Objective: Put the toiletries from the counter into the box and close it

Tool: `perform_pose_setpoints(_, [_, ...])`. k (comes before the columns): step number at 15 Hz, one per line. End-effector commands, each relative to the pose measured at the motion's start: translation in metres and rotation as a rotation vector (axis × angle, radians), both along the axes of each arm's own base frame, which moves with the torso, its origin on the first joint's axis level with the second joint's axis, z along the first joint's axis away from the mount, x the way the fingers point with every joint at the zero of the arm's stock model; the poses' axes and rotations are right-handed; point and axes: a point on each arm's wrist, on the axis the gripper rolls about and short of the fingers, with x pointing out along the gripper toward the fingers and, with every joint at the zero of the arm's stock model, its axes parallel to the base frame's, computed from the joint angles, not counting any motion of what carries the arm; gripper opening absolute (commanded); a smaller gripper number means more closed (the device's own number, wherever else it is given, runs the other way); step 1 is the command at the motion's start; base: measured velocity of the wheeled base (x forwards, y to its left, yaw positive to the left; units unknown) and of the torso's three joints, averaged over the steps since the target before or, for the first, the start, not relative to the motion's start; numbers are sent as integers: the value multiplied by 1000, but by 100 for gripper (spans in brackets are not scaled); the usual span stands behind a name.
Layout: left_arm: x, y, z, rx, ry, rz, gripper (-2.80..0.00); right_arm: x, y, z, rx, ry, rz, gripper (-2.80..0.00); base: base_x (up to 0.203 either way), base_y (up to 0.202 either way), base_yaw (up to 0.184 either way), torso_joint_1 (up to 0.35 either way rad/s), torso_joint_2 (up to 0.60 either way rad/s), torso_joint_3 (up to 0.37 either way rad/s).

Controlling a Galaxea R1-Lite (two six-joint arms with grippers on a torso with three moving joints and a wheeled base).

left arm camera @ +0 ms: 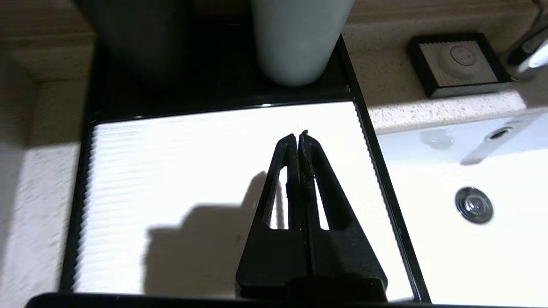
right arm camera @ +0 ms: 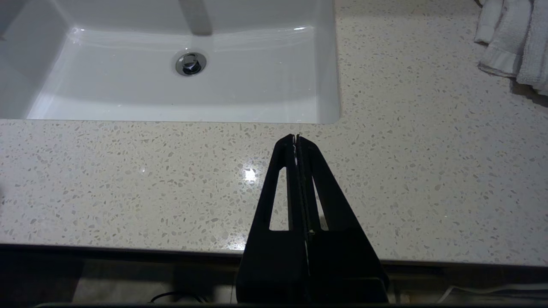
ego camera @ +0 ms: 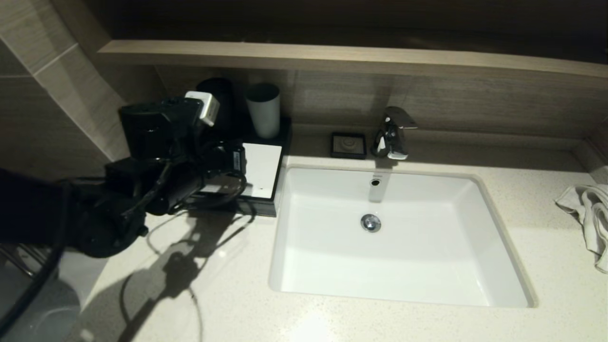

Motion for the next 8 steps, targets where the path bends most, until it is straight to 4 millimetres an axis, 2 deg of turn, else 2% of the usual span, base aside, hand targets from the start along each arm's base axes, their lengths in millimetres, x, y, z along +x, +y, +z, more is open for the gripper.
perform_pose_setpoints(1, [-42,24,23,-21,-61,20,-280,0,0,0,1,0,0,-280,0,0,0,0,0,0])
perform_pose_setpoints(3, [-71,43,23,10,-71,47,-280,0,0,0,0,0,0,-280,0,0,0,0,0,0])
perform_pose_setpoints(8, [-140,86,7,59,-63,135,-280,0,0,0,1,0,0,-280,0,0,0,0,0,0])
